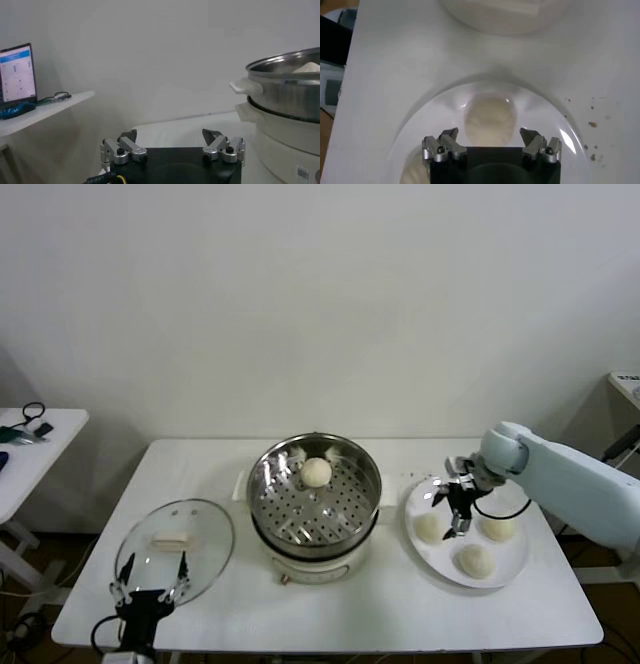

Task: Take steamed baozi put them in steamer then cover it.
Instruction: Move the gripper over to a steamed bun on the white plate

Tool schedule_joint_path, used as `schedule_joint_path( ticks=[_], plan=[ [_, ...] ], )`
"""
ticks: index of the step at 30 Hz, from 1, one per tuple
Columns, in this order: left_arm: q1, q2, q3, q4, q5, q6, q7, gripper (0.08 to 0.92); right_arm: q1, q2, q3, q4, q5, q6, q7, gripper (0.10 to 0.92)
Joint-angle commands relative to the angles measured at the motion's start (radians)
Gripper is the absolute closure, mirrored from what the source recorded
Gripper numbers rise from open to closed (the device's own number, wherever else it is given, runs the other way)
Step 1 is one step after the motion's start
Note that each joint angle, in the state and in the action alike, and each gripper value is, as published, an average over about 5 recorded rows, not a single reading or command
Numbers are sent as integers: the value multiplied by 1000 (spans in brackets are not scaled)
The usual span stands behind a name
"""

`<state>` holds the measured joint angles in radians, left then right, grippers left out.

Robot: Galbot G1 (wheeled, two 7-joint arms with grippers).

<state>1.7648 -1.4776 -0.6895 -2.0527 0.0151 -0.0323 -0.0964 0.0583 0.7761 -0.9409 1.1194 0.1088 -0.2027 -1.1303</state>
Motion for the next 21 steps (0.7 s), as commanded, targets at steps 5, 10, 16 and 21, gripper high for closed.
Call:
schedule_joint_path(
  ticks=[5, 10, 16, 21],
  plan=[
    [-3, -2, 0, 10, 1, 0, -1, 177, -54, 64, 27, -84, -36, 7, 1, 203],
    [-4, -2, 1, 14, 1, 0, -1, 177, -54, 69, 22, -92, -49, 13, -3, 217],
    [-7, -2, 3, 15, 5, 3, -2, 177, -55, 74, 25, -96, -51, 18, -4, 300],
    [-8, -4, 5, 14, 7, 3, -3, 177, -48, 73, 28, -97, -48, 27, -6, 343]
  ],
)
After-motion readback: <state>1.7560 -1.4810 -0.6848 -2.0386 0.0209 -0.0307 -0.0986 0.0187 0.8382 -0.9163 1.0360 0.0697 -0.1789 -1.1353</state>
